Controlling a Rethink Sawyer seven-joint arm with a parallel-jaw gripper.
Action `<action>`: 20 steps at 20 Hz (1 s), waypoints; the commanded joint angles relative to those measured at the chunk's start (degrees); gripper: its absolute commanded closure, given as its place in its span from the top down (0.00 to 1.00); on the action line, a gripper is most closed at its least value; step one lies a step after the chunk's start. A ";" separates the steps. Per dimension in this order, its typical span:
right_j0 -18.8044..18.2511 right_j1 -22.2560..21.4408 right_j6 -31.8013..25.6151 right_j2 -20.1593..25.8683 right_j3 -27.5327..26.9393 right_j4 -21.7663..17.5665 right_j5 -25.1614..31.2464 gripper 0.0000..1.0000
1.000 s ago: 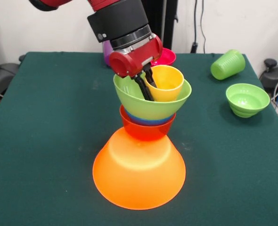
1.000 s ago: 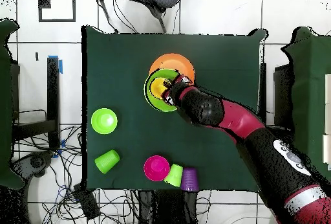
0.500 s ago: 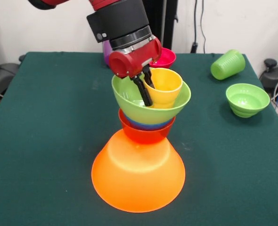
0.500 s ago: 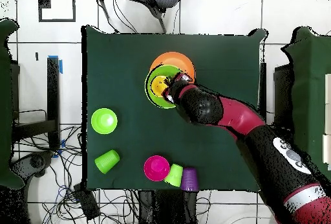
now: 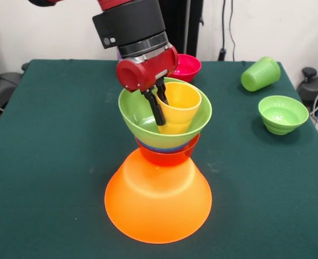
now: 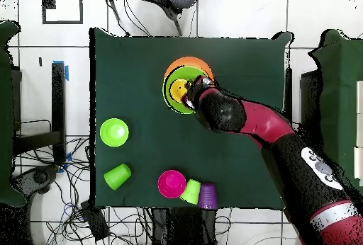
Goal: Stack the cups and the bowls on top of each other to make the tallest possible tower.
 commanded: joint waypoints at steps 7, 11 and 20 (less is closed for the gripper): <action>3.17 0.73 4.47 -7.81 -5.46 -5.91 10.30 0.00; 3.79 0.76 4.99 -8.35 -5.36 -6.04 9.83 0.00; 3.90 0.70 5.69 -8.08 -4.74 -5.33 8.72 0.00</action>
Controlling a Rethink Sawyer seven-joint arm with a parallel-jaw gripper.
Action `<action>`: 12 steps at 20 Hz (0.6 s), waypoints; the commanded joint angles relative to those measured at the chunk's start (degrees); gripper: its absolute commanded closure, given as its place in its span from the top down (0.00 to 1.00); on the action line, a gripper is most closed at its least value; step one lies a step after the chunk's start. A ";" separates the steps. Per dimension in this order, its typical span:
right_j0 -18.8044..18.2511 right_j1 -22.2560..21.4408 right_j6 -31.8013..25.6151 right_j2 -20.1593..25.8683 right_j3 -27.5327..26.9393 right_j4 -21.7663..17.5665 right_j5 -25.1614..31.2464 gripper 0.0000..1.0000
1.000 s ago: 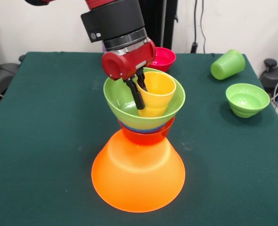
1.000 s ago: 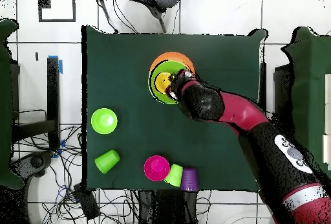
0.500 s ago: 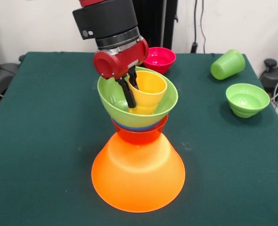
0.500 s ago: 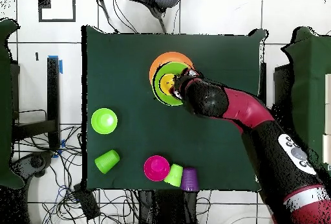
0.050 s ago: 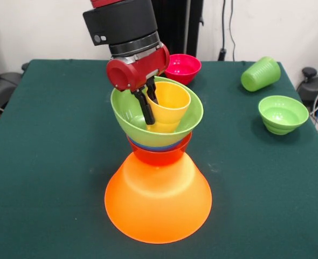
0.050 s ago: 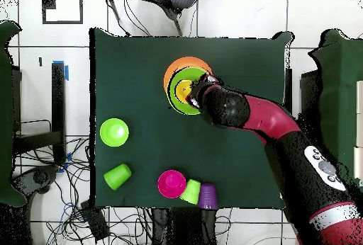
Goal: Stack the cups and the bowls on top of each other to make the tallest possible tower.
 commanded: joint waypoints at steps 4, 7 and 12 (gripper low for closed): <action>3.29 2.99 7.79 -5.88 -2.01 -5.23 1.24 0.00; 3.38 3.06 8.42 -5.76 -1.93 -4.66 0.43 0.00; 1.94 2.66 9.06 -3.70 -1.23 -2.85 -0.93 0.00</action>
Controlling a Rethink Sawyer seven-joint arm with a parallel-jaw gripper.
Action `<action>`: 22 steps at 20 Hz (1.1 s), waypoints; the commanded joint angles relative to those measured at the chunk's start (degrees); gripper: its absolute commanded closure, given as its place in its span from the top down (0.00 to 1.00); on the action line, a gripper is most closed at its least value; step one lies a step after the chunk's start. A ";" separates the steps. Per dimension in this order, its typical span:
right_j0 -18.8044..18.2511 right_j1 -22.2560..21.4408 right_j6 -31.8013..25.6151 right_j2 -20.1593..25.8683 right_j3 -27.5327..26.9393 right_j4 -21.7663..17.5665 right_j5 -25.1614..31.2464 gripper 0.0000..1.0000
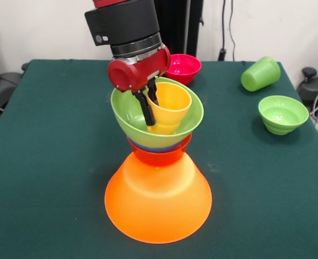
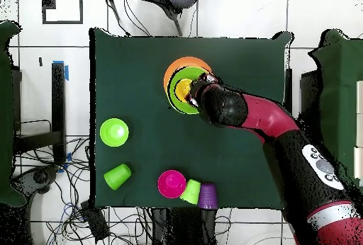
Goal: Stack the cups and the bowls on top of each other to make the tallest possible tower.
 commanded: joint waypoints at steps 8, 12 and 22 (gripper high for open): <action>0.31 3.08 10.45 -1.18 -0.79 -1.29 -2.96 0.00; -0.67 3.18 10.86 -0.04 -0.06 -0.91 -4.56 0.00; -5.18 3.50 11.84 5.35 2.69 -0.58 -10.35 0.00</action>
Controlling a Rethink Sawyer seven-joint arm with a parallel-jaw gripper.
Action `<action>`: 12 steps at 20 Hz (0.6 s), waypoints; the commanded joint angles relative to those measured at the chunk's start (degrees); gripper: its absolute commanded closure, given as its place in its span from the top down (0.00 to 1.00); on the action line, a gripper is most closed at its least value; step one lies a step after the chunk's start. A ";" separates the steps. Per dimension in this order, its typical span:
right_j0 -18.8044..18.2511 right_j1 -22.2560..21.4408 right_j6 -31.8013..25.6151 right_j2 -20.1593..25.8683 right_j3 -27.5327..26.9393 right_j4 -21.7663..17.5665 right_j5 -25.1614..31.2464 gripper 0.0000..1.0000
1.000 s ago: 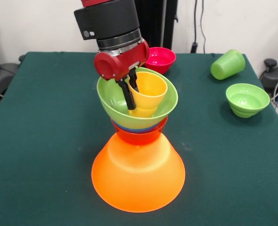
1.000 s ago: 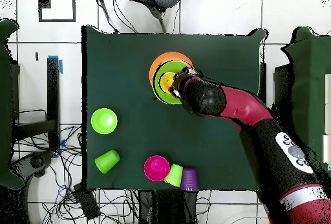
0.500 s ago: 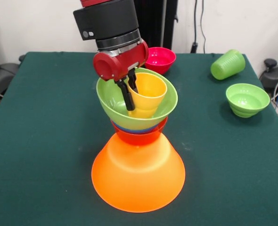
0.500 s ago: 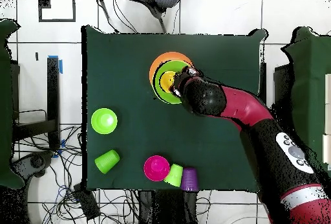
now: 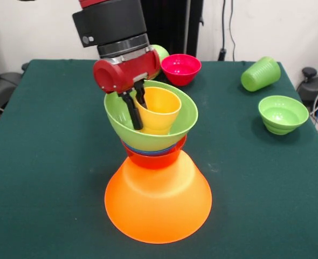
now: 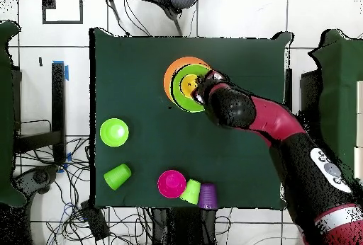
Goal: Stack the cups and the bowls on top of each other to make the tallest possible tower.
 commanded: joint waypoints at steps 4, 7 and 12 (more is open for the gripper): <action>-2.92 2.72 11.41 4.16 2.50 -0.96 -6.60 0.00; -2.18 2.45 11.55 3.06 2.42 -0.85 -5.72 0.00; 1.53 1.70 14.47 -0.93 2.74 0.42 -4.09 0.00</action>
